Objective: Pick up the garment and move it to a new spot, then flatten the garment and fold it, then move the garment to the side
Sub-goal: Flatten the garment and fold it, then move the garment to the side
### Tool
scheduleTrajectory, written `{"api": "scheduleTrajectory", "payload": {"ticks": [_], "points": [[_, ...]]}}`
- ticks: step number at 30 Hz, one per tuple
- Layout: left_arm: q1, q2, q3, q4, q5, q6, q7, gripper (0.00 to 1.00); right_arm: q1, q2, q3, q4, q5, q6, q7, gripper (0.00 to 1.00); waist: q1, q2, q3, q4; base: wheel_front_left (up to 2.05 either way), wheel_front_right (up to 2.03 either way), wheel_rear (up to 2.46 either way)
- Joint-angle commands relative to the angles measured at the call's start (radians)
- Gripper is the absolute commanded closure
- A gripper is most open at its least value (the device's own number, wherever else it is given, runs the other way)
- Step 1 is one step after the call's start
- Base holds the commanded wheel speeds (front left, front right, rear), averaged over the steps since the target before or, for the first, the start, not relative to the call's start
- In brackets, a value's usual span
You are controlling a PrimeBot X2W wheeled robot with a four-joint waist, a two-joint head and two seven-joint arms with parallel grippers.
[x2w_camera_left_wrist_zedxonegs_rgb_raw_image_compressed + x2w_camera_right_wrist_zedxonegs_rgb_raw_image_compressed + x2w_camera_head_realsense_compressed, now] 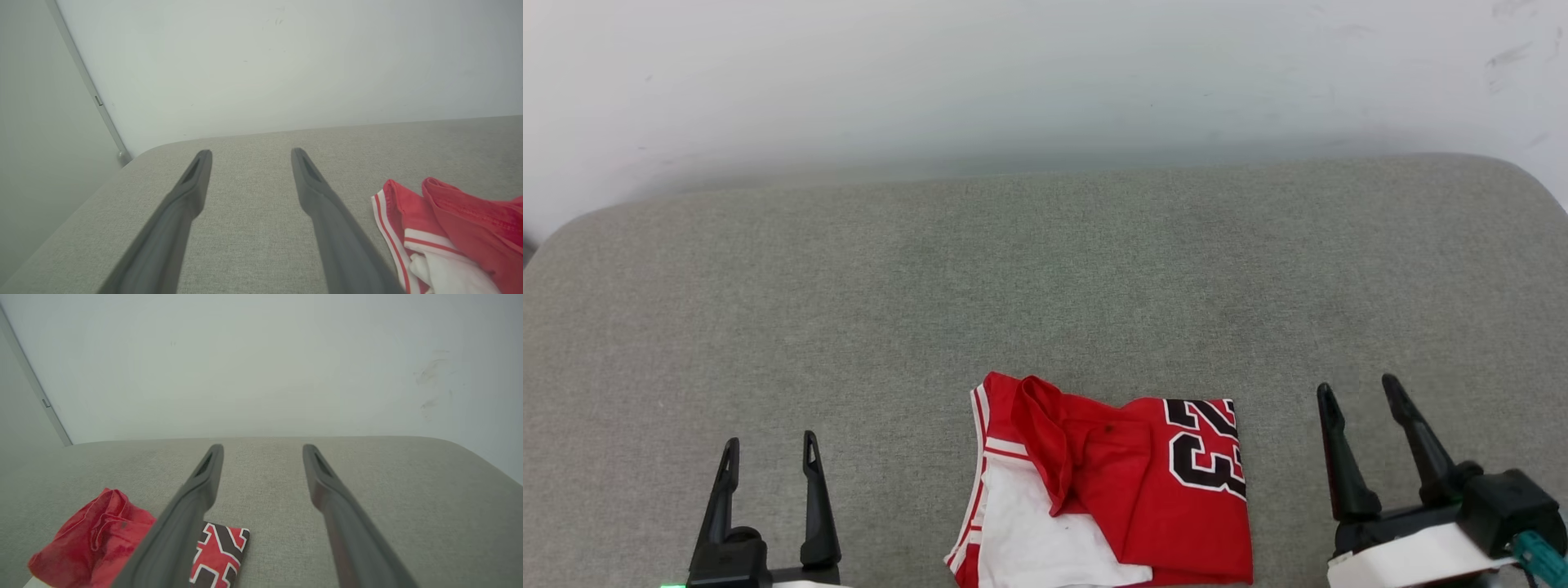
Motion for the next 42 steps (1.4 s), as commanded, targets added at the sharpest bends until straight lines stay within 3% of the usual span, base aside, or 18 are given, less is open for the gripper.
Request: {"api": "scheduleTrajectory", "payload": {"ticks": [1,11,21,24,27,32,33,37,42], "points": [[0.012,-0.003,0.002,0.001,0.004,-0.006,-0.002,0.0,0.022,0.01,0.002,-0.003,-0.007,0.0,-0.003,0.0,0.0,0.0,-0.001,0.0,0.0,0.0,0.0],[0.021,-0.01,0.009,0.007,0.009,-0.017,-0.002,0.0,0.033,0.018,0.009,-0.009,-0.015,0.0,-0.003,0.0,0.0,0.0,-0.008,0.006,0.0,0.0,0.0],[0.009,-0.014,0.014,0.01,0.01,-0.026,-0.002,0.0,-0.191,-0.098,0.037,-0.033,0.017,-0.001,-0.002,0.0,0.0,0.0,0.005,0.002,0.0,0.0,0.0],[-0.002,-0.016,0.012,0.011,0.013,-0.029,-0.002,0.0,-0.302,-0.189,0.088,-0.02,0.013,-0.001,0.038,0.0,0.0,0.0,0.014,0.007,0.0,0.0,0.0],[-0.007,-0.017,0.013,0.012,0.013,-0.032,-0.002,0.0,-0.392,-0.263,0.148,-0.003,0.067,-0.001,0.138,0.0,0.0,0.0,0.026,0.01,0.0,0.0,0.0],[-0.023,-0.02,0.015,0.014,0.012,-0.032,-0.002,0.0,-0.51,-0.408,0.288,0.026,0.349,-0.001,0.519,0.0,0.0,0.0,0.054,0.018,0.0,0.0,0.0],[-0.023,-0.02,0.015,0.014,0.012,-0.032,-0.002,0.0,-0.51,-0.408,0.288,0.026,0.349,-0.001,0.519,0.0,0.0,0.0,0.054,0.018,0.0,0.0,0.0],[-0.039,-0.023,0.015,0.016,0.012,-0.034,-0.002,0.0,-0.534,-0.491,0.348,0.025,0.542,-0.001,0.73,0.0,0.0,0.0,0.077,0.022,0.0,0.0,0.0],[-0.061,-0.024,0.012,0.018,0.013,-0.041,-0.002,0.0,-0.487,-0.547,0.4,0.044,0.754,0.0,0.942,0.0,0.0,0.0,0.104,0.033,0.0,0.0,0.0]]}}
